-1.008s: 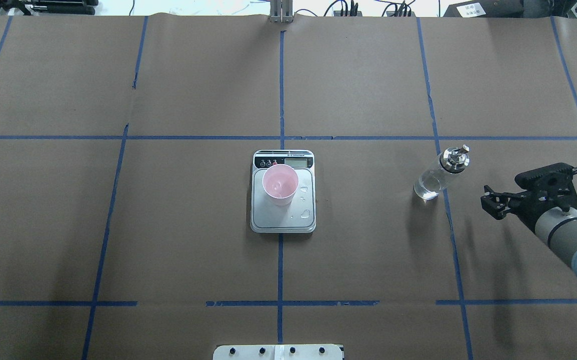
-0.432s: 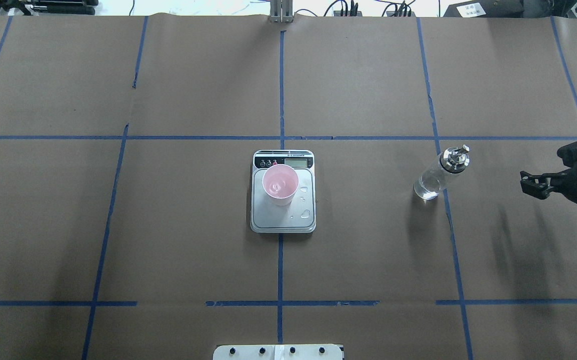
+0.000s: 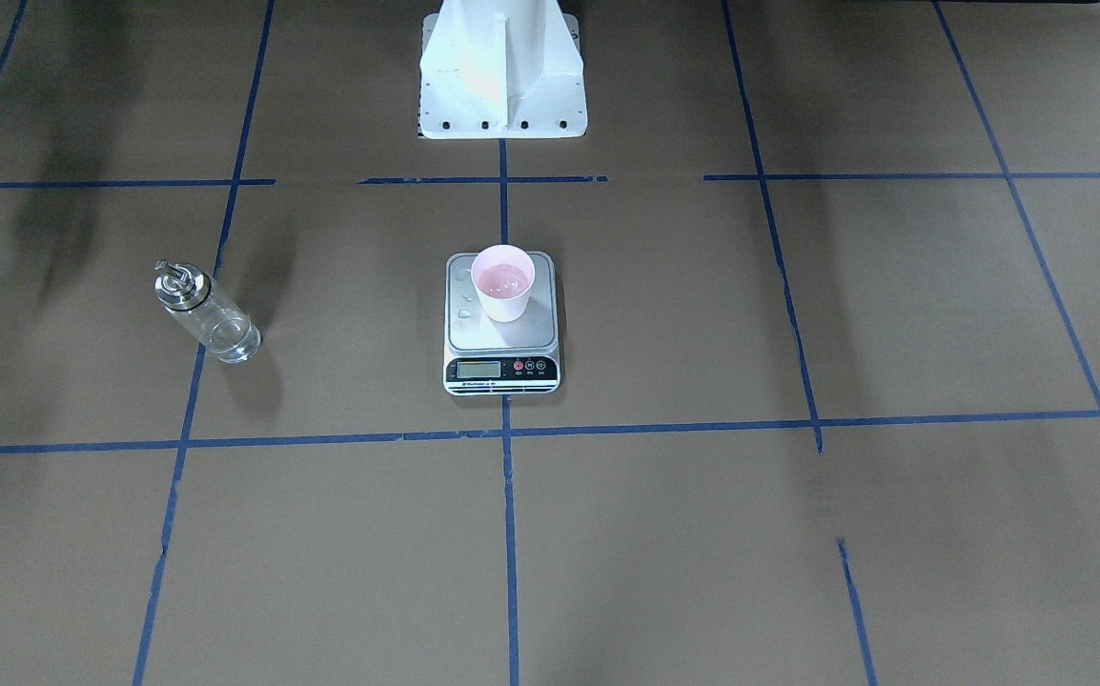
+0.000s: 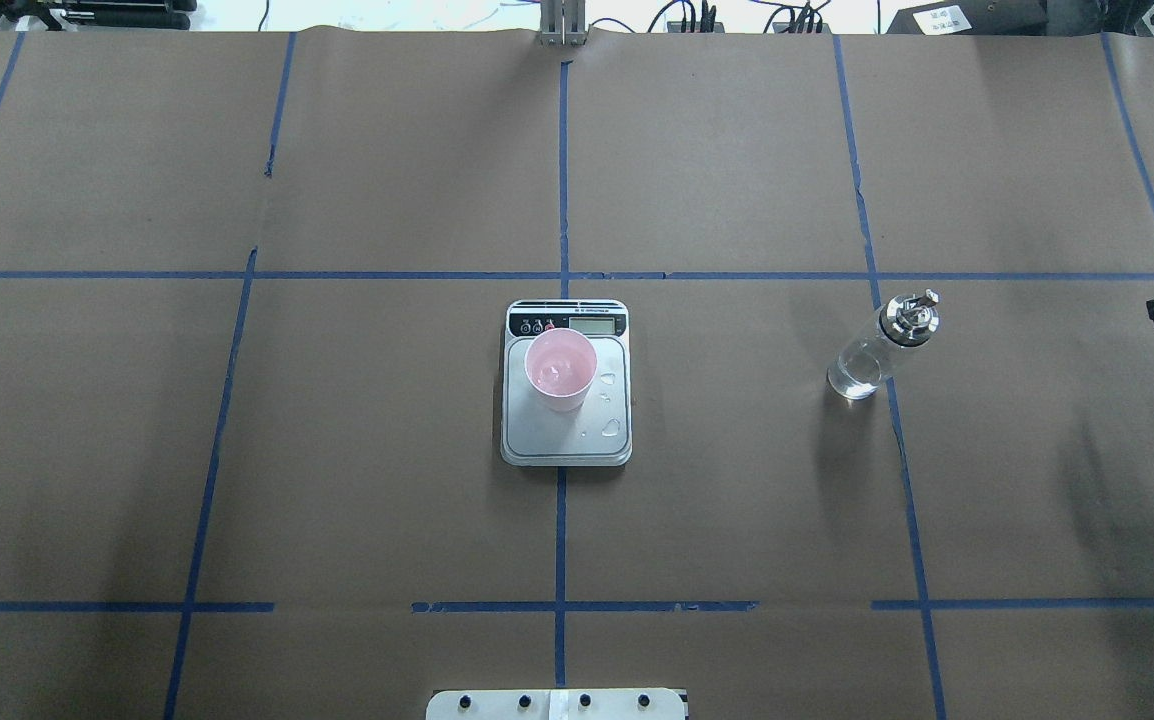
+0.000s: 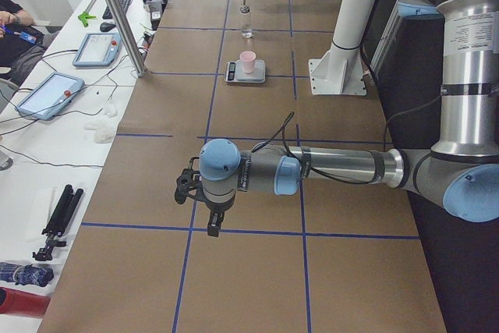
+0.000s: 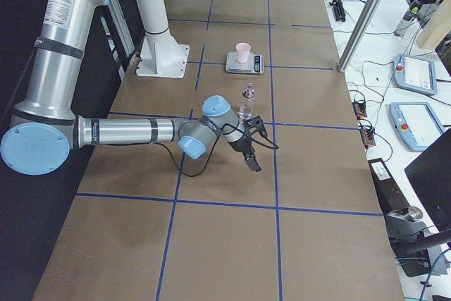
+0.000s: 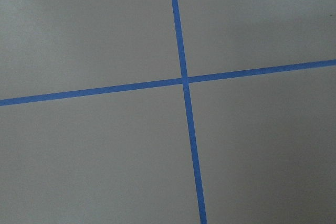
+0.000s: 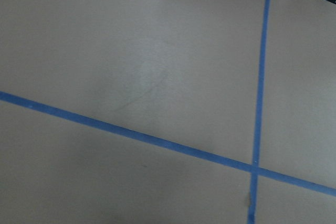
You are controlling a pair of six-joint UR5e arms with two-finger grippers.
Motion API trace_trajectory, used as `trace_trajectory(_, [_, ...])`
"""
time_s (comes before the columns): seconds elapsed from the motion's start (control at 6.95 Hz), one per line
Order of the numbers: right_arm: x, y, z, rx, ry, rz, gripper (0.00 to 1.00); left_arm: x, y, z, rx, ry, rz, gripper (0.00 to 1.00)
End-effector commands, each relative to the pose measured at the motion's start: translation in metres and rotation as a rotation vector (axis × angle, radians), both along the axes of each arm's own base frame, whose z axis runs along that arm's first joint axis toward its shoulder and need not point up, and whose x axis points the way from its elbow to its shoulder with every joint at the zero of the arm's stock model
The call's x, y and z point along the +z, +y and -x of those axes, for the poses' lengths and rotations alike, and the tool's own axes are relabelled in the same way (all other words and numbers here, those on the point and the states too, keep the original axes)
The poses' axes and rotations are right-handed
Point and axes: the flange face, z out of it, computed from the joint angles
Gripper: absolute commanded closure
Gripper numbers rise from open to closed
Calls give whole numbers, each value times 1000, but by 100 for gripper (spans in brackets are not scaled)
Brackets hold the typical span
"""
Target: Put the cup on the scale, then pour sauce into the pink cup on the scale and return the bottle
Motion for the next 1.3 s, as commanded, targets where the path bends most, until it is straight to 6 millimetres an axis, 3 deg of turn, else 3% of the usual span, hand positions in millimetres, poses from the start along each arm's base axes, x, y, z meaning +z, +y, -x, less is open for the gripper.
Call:
trace_trajectory(0.0, [-1,-34,-47,-62,18,184,0,0,0,0,1,0,-1,0])
trace_trajectory(0.14, [-4,-47,-60,-131,27,268,0,0,0,0,1,0,-1,0])
trace_trajectory(0.58, [13,-40,-67,-191,22,509,0,-1,-2,-1,3,0,-4,0])
trace_trajectory(0.72, [28,-35,-80,-156,7,542,0,1,-1,-1,3,0,1,0])
trace_trajectory(1.01, [29,-27,-124,-78,-95,558,0,2,-1,-4,9,0,5,0])
trace_trajectory(1.15, [41,-12,-143,-40,-123,584,0,3,-1,-4,9,0,7,0])
